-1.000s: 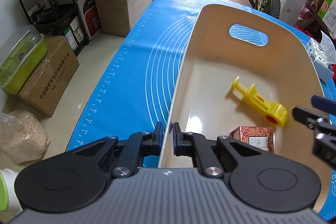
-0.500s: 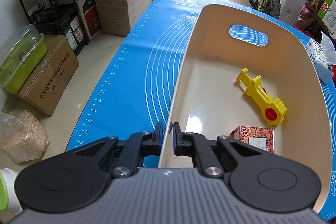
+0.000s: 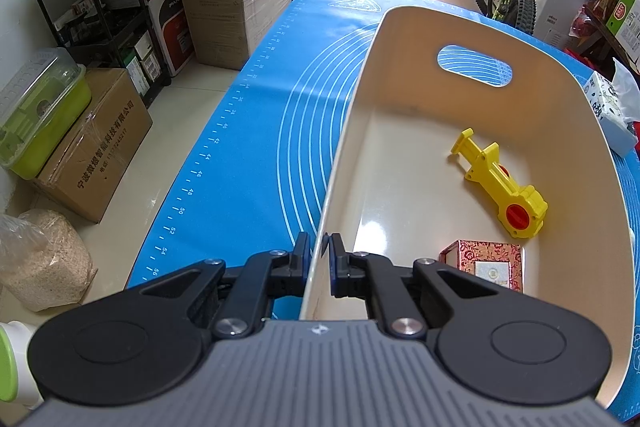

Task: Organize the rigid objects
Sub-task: 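Move the right gripper to the tape roll holding the pill bottle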

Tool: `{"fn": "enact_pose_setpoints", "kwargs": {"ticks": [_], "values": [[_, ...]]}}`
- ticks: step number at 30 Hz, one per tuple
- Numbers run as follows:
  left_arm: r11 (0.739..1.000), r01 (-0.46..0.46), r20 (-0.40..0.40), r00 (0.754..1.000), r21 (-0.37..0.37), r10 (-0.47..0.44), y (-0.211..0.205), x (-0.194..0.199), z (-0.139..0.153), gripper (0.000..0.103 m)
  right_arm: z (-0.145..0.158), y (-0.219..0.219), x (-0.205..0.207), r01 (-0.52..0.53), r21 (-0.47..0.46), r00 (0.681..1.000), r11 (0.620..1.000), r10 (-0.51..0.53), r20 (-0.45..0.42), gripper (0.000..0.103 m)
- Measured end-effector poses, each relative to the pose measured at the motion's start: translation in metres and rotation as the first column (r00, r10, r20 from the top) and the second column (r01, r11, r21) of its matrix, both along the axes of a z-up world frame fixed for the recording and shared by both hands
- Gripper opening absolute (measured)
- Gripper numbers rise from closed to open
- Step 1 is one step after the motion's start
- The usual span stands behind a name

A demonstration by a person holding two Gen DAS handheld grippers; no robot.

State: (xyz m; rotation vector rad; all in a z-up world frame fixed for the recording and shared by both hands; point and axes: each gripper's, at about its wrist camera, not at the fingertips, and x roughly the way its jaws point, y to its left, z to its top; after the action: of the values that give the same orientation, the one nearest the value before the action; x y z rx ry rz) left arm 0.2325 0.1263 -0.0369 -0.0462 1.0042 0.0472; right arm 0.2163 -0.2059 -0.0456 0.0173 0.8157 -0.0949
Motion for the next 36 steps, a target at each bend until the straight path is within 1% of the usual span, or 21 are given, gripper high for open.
{"fn": "enact_pose_setpoints", "kwargs": {"ticks": [4,6,9,16,21,23,27,29,31,32,36], "values": [[1.000,0.000,0.000,1.000,0.000,0.000,0.000,0.000,0.000,0.012,-0.020,0.002,0.001,-0.012,0.027,0.999,1.000,0.014,-0.039,0.076],[1.000,0.000,0.000,1.000,0.000,0.000,0.000,0.000,0.000,0.012,-0.029,0.006,0.002,-0.025,0.028,0.998,0.999,0.027,-0.052,0.076],[1.000,0.000,0.000,1.000,-0.001,0.000,0.000,0.000,0.000,0.012,-0.040,0.009,0.005,-0.045,0.023,0.996,0.999,0.046,-0.076,0.077],[1.000,0.000,0.000,1.000,0.000,0.000,0.000,0.000,0.000,0.012,-0.059,0.014,0.017,-0.108,-0.009,0.988,0.994,0.106,-0.114,0.083],[1.000,0.000,0.000,1.000,0.001,0.000,0.000,0.000,0.000,0.012,-0.071,0.011,0.028,-0.132,-0.011,0.982,0.991,0.130,-0.138,0.084],[1.000,0.002,0.000,1.000,0.003,-0.002,0.001,0.001,-0.001,0.012,-0.076,0.010,0.031,-0.130,-0.007,0.982,0.991,0.128,-0.136,0.085],[1.000,0.005,0.001,1.000,0.009,-0.005,0.001,0.001,-0.001,0.012,-0.078,0.003,0.033,-0.121,0.033,0.986,0.992,0.124,-0.111,0.086],[1.000,0.006,0.002,1.000,0.013,-0.006,0.002,0.000,0.000,0.012,-0.080,0.002,0.034,-0.135,0.025,0.985,0.990,0.137,-0.100,0.085],[1.000,0.006,0.002,1.000,0.014,-0.006,0.001,0.000,0.000,0.012,-0.080,0.002,0.034,-0.151,0.025,0.984,0.988,0.153,-0.091,0.084],[1.000,0.006,0.002,1.000,0.014,-0.006,0.001,0.000,0.000,0.012,-0.080,0.002,0.035,-0.156,0.027,0.984,0.987,0.158,-0.088,0.082],[1.000,0.006,0.002,1.000,0.015,-0.006,0.002,0.001,0.000,0.012,-0.081,0.001,0.033,-0.160,0.035,0.984,0.986,0.162,-0.076,0.081]]}}
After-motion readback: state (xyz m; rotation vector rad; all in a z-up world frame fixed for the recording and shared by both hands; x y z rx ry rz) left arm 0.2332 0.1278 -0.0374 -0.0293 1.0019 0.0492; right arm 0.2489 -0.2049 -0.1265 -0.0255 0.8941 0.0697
